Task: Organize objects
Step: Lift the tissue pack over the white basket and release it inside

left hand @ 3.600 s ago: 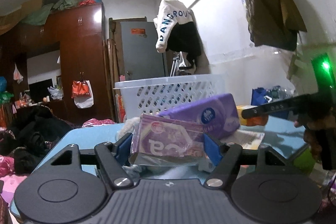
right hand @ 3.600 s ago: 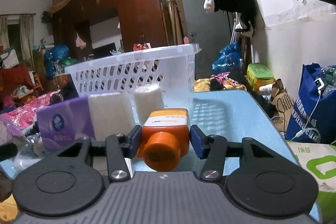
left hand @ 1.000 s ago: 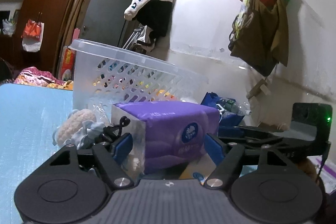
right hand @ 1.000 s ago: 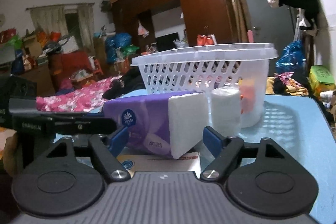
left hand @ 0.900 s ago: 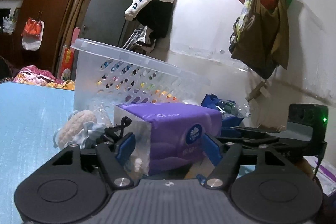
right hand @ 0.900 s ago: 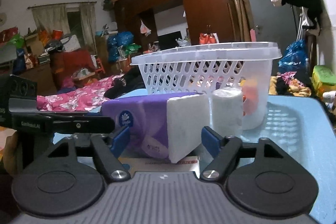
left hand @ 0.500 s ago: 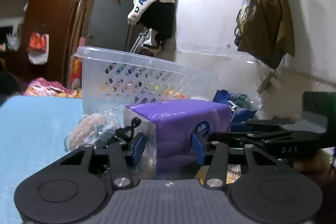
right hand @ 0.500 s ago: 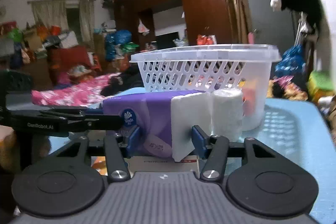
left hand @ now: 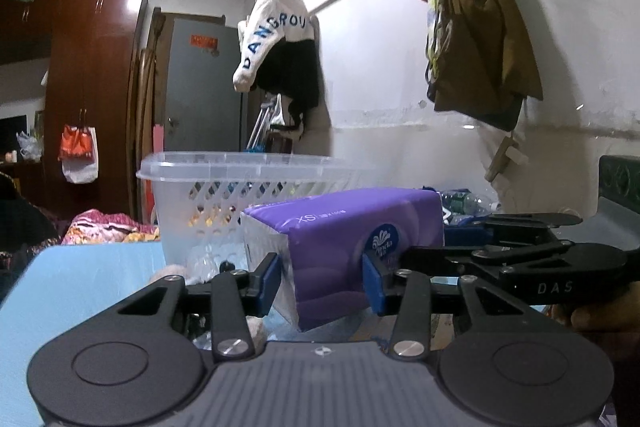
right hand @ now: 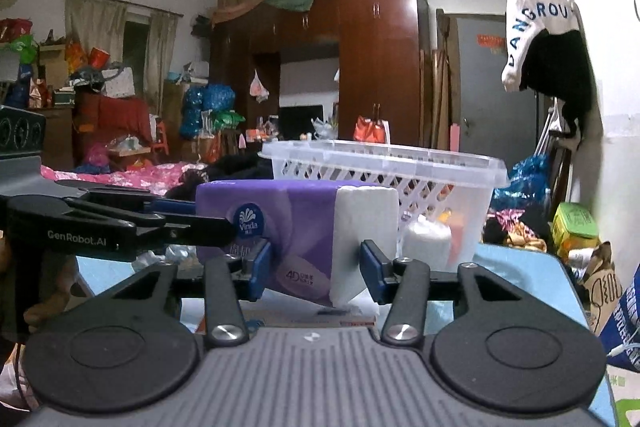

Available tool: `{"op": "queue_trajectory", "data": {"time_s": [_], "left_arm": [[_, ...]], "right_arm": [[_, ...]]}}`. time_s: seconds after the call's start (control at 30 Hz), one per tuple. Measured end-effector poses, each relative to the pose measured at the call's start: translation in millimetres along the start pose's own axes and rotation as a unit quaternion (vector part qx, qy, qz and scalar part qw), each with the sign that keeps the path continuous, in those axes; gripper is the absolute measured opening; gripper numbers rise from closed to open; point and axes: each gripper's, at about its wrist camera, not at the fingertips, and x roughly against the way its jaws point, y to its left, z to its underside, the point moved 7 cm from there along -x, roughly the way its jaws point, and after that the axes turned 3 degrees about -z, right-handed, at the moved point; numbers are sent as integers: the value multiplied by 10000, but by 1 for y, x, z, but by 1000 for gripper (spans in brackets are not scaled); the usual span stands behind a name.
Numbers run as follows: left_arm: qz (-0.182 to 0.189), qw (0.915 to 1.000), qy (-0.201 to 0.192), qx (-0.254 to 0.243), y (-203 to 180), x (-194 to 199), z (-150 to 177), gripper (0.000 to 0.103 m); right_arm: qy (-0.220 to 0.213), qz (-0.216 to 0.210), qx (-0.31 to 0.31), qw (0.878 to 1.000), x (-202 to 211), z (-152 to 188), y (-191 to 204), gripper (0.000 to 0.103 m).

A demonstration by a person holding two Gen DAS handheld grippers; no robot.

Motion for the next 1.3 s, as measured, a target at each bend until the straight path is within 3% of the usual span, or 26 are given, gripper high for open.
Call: {"op": "queue_trajectory", "data": {"time_s": [0.27, 0.53, 0.8, 1.03, 1.2, 1.3], "left_arm": [[-50, 9997, -240, -69, -3, 11, -21, 47], [-53, 9989, -439, -157, 7, -6, -89, 47], [-403, 9989, 53, -240, 36, -69, -145, 47], [-567, 9934, 986, 131, 81, -134, -124, 47], [-790, 9892, 1225, 121, 93, -150, -109, 47], [-925, 9876, 1253, -213, 92, -152, -103, 48]], "right_arm": [[-184, -22, 24, 9998, 2, -20, 0, 51], [-201, 97, 390, 9990, -15, -81, -15, 51], [199, -4, -65, 9998, -76, -115, -58, 51], [1197, 83, -412, 9919, -148, -78, -72, 50], [1461, 114, -463, 9881, -170, -57, -72, 49], [1594, 195, -216, 9868, -174, -53, -69, 49]]}}
